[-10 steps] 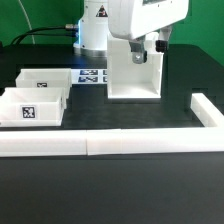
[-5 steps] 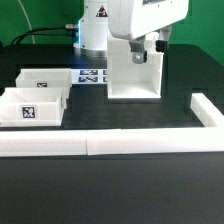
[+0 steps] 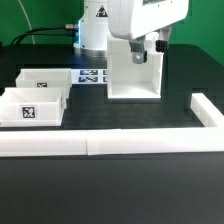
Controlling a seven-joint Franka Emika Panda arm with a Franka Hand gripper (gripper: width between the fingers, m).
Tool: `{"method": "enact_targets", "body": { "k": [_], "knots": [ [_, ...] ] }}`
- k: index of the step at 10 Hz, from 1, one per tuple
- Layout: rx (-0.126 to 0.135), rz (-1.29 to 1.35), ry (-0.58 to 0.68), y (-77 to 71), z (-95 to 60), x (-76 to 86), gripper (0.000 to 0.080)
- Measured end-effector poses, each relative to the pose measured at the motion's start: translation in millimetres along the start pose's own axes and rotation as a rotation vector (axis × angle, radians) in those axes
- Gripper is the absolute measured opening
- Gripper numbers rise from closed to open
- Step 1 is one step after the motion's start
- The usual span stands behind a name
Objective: Assemble drawer
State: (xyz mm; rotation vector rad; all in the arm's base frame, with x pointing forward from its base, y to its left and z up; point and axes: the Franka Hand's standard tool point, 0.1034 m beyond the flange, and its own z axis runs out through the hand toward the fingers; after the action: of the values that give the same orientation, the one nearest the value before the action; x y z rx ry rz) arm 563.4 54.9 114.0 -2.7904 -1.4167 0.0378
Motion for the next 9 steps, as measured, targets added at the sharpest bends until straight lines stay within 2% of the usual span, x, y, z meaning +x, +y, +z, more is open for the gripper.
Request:
{"method": "enact_targets", "body": {
  "k": [3, 4, 5, 6, 7, 9],
  "knots": [
    [0.0, 0.004, -0.001, -0.5, -1.8, -0.6, 0.065],
    [-0.001, 0.029, -0.005, -5.6, -9.9, -4.5, 0.065],
    [-0.01, 0.107, 0.001, -20.0, -16.6, -5.0, 0.065],
    [-0.008, 0.15, -0.005, -36.7, -21.4, -6.7, 0.065],
    [-0.015, 0.153, -0.002, -40.5, -29.5, -6.2, 0.065],
    [-0.015, 0.152, -0.002, -40.1, -28.4, -6.5, 0.065]
  ]
}}
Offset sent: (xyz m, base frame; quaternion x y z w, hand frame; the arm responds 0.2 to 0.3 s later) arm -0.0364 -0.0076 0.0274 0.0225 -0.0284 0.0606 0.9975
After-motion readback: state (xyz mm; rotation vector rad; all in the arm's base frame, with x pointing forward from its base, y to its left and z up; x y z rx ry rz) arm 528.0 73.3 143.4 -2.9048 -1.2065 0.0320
